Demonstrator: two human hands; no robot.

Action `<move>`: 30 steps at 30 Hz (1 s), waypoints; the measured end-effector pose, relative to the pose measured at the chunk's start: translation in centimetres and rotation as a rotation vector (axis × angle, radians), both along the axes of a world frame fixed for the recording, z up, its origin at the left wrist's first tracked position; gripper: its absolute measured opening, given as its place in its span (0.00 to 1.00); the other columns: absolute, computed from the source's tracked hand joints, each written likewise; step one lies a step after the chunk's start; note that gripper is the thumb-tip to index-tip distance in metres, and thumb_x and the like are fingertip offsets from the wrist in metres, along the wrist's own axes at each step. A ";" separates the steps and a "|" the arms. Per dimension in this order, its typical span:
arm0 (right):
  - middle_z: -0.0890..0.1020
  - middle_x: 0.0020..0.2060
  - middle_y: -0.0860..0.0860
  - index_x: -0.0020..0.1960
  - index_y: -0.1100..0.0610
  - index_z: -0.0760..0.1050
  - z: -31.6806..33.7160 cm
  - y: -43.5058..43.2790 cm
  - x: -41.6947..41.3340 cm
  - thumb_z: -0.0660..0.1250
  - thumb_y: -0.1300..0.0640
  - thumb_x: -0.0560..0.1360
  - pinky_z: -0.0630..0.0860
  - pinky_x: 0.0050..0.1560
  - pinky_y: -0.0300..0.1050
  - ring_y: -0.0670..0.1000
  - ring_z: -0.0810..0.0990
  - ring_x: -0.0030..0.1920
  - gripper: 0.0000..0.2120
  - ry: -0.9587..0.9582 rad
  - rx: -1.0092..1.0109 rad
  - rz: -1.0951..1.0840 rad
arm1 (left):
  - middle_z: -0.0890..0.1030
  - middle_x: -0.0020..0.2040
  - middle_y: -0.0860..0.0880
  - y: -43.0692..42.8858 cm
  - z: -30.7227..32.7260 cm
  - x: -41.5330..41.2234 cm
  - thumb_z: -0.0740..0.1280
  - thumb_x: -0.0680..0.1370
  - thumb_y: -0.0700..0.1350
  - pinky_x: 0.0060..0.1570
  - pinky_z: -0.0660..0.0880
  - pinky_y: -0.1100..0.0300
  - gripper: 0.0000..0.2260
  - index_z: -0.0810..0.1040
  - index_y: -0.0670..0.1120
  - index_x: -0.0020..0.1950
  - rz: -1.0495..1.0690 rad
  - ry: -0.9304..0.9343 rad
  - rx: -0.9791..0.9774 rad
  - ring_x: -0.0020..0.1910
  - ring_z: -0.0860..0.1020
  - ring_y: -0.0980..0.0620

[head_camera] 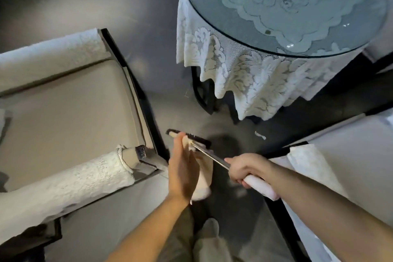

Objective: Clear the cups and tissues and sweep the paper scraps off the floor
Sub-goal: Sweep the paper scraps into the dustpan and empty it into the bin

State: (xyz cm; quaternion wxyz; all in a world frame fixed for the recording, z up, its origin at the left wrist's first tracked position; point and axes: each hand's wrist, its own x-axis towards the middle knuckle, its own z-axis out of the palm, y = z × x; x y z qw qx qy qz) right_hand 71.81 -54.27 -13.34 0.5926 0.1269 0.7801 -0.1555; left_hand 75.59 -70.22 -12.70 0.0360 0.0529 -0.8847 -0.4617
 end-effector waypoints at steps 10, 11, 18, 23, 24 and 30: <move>0.65 0.19 0.48 0.75 0.42 0.55 6.5 7.8 6.9 0.55 0.71 0.75 0.60 0.16 0.30 0.42 0.62 0.17 0.36 -0.073 -0.205 -0.533 | 0.74 0.47 0.53 -2.2 -0.7 1.1 0.62 0.78 0.38 0.47 0.71 0.57 0.20 0.64 0.57 0.64 -0.080 -0.122 -0.018 0.41 0.75 0.55; 0.66 0.21 0.48 0.75 0.41 0.55 6.6 8.4 7.6 0.56 0.71 0.75 0.61 0.17 0.31 0.43 0.62 0.17 0.37 -0.051 -0.190 -0.548 | 0.74 0.46 0.54 -2.4 -0.6 1.1 0.62 0.78 0.38 0.44 0.72 0.59 0.20 0.64 0.57 0.64 -0.113 -0.116 -0.029 0.39 0.75 0.58; 0.73 0.29 0.53 0.73 0.45 0.61 6.5 10.3 10.2 0.59 0.69 0.72 0.67 0.24 0.37 0.46 0.67 0.22 0.34 0.136 -0.039 -0.600 | 0.72 0.36 0.55 -1.7 0.4 -2.1 0.62 0.79 0.42 0.32 0.63 0.70 0.19 0.63 0.58 0.66 -0.376 -0.129 -0.176 0.32 0.72 0.55; 0.78 0.40 0.55 0.67 0.58 0.69 5.5 9.8 10.3 0.64 0.68 0.68 0.71 0.31 0.39 0.52 0.76 0.33 0.27 0.193 0.267 -0.388 | 0.76 0.44 0.51 -1.1 0.4 -5.7 0.62 0.79 0.42 0.42 0.68 0.59 0.20 0.63 0.61 0.65 -0.617 -0.087 -0.228 0.38 0.73 0.54; 0.77 0.38 0.55 0.67 0.58 0.69 5.0 9.7 10.1 0.64 0.68 0.68 0.70 0.30 0.39 0.52 0.75 0.34 0.27 0.196 0.285 -0.421 | 0.76 0.46 0.51 -1.0 0.4 -6.6 0.62 0.79 0.42 0.43 0.68 0.59 0.20 0.63 0.61 0.65 -0.657 -0.083 -0.237 0.39 0.73 0.53; 0.78 0.52 0.55 0.73 0.55 0.64 0.9 10.0 6.9 0.66 0.67 0.71 0.72 0.33 0.37 0.51 0.75 0.41 0.31 0.206 0.321 -0.545 | 0.79 0.53 0.47 -1.0 -0.7 -11.9 0.65 0.77 0.40 0.47 0.74 0.53 0.25 0.59 0.62 0.64 -0.922 -0.019 -0.292 0.46 0.78 0.46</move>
